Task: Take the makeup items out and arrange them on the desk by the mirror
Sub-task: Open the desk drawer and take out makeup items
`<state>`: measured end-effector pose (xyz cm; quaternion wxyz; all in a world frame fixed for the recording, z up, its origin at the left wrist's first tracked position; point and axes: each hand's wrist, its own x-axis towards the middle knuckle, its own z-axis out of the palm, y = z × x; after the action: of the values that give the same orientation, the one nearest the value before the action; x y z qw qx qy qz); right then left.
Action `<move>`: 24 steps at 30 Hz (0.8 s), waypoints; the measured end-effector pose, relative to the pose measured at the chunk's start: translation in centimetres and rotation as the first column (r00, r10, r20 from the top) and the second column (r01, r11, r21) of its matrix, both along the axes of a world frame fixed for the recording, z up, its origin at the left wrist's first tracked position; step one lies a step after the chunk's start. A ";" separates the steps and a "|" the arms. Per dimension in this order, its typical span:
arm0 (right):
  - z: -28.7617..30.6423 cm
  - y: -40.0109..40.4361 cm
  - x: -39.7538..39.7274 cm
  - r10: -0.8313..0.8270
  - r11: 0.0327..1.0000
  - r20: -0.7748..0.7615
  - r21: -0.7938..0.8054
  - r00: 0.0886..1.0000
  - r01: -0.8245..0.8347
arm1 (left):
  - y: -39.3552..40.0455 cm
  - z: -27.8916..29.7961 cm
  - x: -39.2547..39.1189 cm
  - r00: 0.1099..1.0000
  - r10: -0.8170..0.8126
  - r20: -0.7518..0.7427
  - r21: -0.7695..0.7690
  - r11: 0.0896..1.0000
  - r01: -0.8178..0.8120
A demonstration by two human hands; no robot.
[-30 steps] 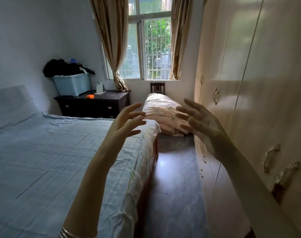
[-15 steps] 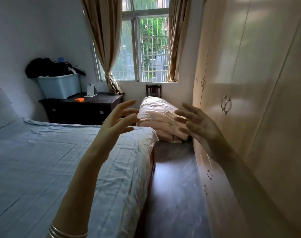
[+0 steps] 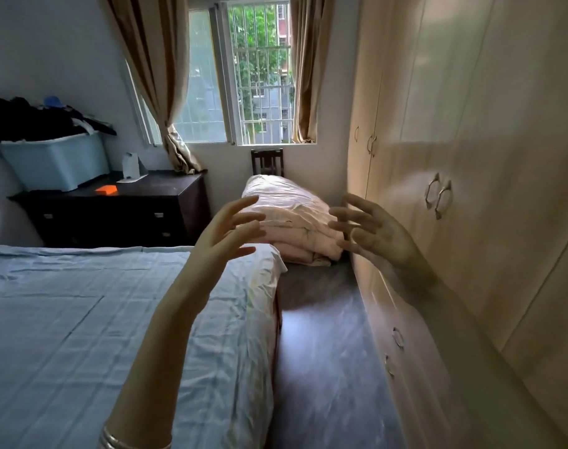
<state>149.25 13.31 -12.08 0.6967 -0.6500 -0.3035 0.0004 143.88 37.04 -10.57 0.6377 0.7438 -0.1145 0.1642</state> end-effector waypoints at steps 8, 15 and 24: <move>-2.2 -1.2 12.6 0.000 1.000 -0.013 -0.008 1.000 0.000 | -1.8 -2.0 12.9 0.999 -0.038 -0.028 -0.006 0.999 0.037; -1.7 -2.6 24.5 0.023 1.000 -0.023 0.009 0.999 -0.023 | -3.8 -2.0 24.8 0.999 -0.013 -0.040 -0.004 1.000 0.013; -4.7 -1.3 36.8 0.057 0.998 -0.082 -0.014 0.995 -0.058 | -3.2 -5.3 34.6 0.996 0.029 -0.079 -0.054 0.998 -0.034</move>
<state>186.03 12.01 -16.82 0.7029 -0.6461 -0.2934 0.0495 178.50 33.83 -15.85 0.6592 0.7336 -0.0731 0.1480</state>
